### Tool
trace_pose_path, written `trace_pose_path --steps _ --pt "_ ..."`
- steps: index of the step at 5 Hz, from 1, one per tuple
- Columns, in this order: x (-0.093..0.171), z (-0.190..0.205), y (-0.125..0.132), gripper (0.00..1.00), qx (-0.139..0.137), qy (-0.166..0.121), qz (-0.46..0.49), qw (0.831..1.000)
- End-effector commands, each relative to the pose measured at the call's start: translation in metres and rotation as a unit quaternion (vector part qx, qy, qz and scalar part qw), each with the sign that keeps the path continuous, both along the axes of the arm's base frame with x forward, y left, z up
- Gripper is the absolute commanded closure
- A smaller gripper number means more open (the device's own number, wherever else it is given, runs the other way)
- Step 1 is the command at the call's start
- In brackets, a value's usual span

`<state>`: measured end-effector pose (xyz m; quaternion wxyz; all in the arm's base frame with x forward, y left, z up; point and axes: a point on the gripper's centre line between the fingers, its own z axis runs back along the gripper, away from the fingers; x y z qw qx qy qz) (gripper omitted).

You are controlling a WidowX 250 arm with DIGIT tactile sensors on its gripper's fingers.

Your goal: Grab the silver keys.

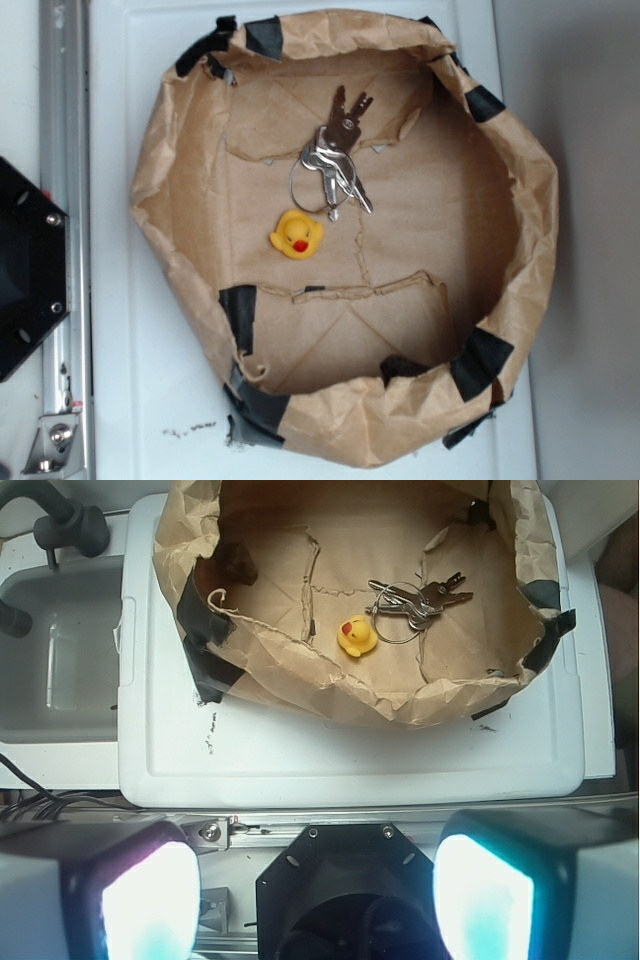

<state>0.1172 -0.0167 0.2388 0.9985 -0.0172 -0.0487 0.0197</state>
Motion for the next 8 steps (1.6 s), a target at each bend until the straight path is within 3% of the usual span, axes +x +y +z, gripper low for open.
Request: trace_pose_path --steps 1,2,4,5,6,8 --pt "0.000 0.000 0.000 0.00 0.000 0.000 0.000 1.000" --pt "0.050 -0.021 -0.004 0.00 0.015 -0.043 0.051 0.998" --pt "0.140 -0.056 0.017 0.00 0.035 -0.077 0.131 0.988" --pt "0.158 -0.073 0.026 0.00 0.042 -0.085 0.148 0.984" --pt "0.155 -0.100 0.041 0.00 0.039 -0.083 0.146 0.985" --pt "0.154 -0.155 0.057 0.00 0.064 -0.040 0.138 0.988"
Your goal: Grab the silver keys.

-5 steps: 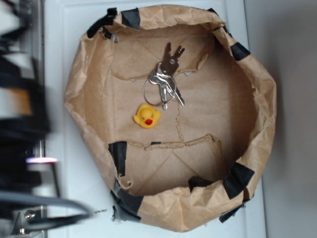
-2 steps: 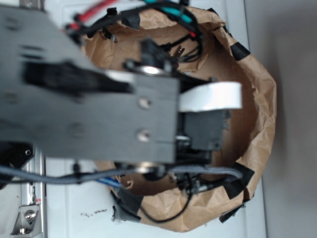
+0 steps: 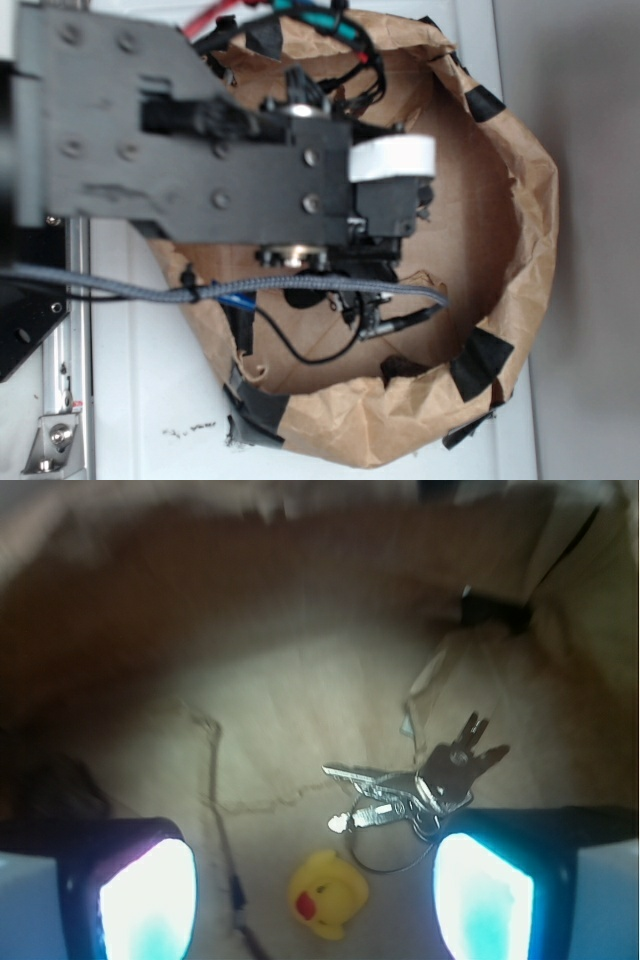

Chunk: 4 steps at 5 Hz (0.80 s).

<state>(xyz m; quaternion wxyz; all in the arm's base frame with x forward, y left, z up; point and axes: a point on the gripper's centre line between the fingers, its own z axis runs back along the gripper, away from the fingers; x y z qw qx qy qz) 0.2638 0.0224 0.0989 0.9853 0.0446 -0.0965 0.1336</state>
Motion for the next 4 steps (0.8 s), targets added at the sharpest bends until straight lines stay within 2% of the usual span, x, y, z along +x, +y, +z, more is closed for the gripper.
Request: trace_pose_path --steps 1,3,4 --pt "0.0057 -0.0304 0.0146 0.00 -0.002 0.002 0.020 1.000" --pt "-0.0015 -0.0310 0.0104 0.00 -0.017 -0.009 0.002 1.000" --pt "-0.0013 -0.0328 0.0101 0.00 -0.012 -0.011 0.005 1.000"
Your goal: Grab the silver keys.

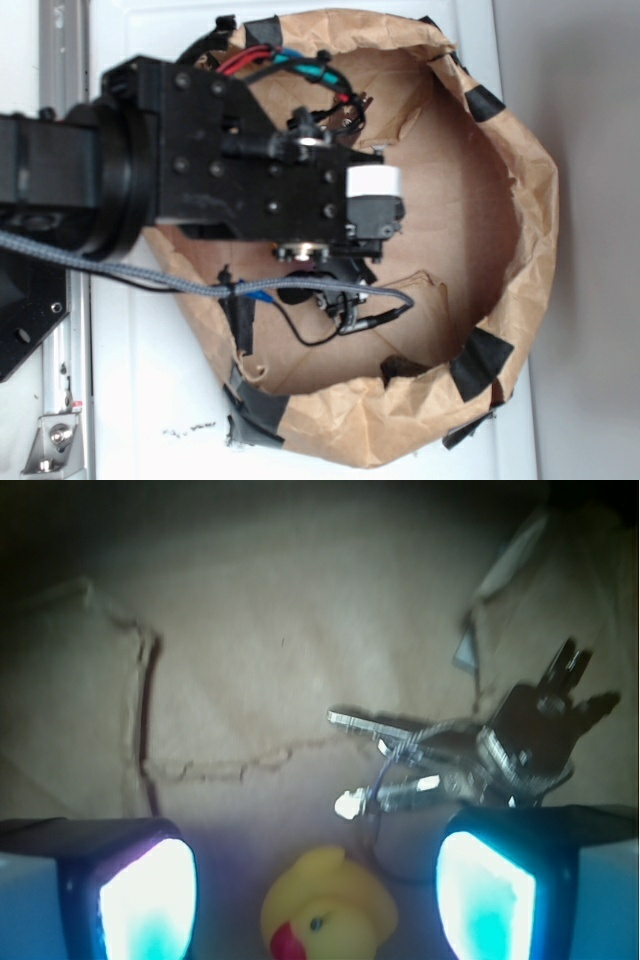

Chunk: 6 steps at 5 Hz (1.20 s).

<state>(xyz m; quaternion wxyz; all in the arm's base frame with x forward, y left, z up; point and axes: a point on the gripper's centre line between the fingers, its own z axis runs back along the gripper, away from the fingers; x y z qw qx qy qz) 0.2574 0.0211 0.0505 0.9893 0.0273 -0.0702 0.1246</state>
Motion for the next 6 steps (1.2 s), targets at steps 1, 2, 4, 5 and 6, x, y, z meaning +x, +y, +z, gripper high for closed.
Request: trace_pose_path --steps 1,2,4,5,6 --pt "0.012 0.009 0.019 0.00 0.035 -0.062 0.074 0.995" --pt "0.014 -0.003 0.037 0.00 0.076 -0.080 0.169 0.979" --pt "-0.014 -0.021 0.055 0.00 0.093 -0.060 0.202 0.973" --pt "-0.014 -0.022 0.055 0.00 0.091 -0.053 0.206 0.973" --pt "-0.014 -0.021 0.056 0.00 0.085 -0.053 0.206 0.973"
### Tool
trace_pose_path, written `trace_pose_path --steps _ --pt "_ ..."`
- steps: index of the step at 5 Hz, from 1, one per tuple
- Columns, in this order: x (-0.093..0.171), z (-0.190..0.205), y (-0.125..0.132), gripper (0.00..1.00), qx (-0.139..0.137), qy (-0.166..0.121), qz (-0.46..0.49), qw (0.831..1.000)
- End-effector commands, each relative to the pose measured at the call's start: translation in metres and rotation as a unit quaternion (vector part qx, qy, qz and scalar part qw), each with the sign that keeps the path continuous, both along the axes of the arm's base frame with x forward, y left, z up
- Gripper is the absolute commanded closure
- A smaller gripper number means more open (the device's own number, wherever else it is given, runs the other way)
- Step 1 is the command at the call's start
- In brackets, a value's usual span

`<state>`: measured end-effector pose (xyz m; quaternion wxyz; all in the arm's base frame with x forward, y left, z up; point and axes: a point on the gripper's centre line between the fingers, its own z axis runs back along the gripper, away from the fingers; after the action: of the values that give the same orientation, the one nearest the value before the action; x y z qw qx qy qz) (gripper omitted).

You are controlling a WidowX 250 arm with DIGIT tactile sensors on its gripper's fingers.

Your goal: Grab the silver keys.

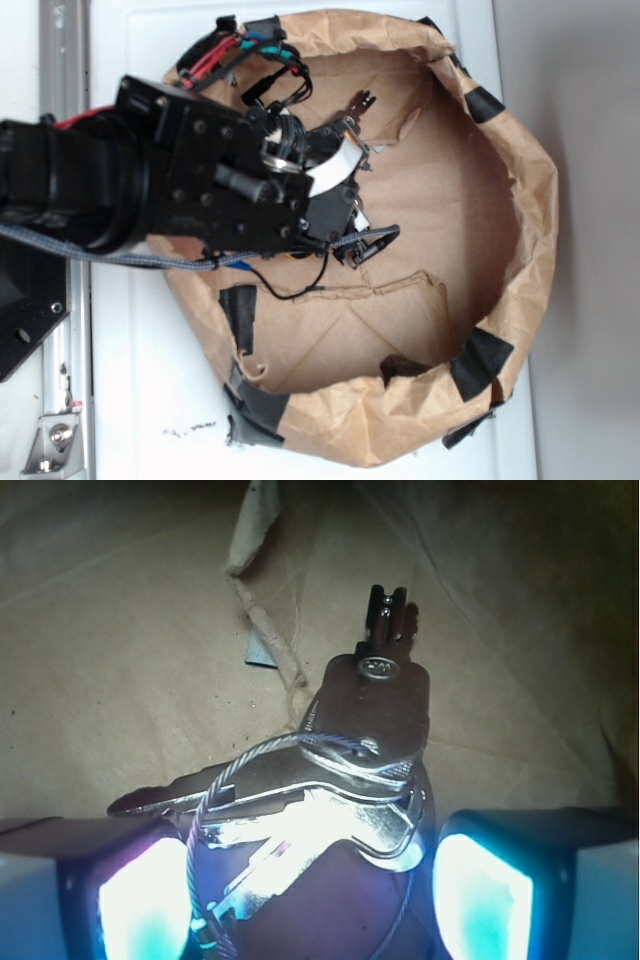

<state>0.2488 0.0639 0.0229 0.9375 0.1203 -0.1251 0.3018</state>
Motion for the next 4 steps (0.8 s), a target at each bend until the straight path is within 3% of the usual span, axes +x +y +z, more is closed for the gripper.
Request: trace_pose_path --steps 1,2,3,4 --pt "-0.0050 0.0061 0.0131 0.00 -0.004 -0.002 0.022 1.000" --pt "-0.0055 0.0064 0.0132 0.00 -0.004 -0.002 0.023 1.000" --pt "-0.0061 0.0066 0.0108 1.00 -0.006 -0.005 0.039 0.999" --pt "-0.0063 0.0070 0.0103 1.00 -0.002 -0.014 0.050 0.999"
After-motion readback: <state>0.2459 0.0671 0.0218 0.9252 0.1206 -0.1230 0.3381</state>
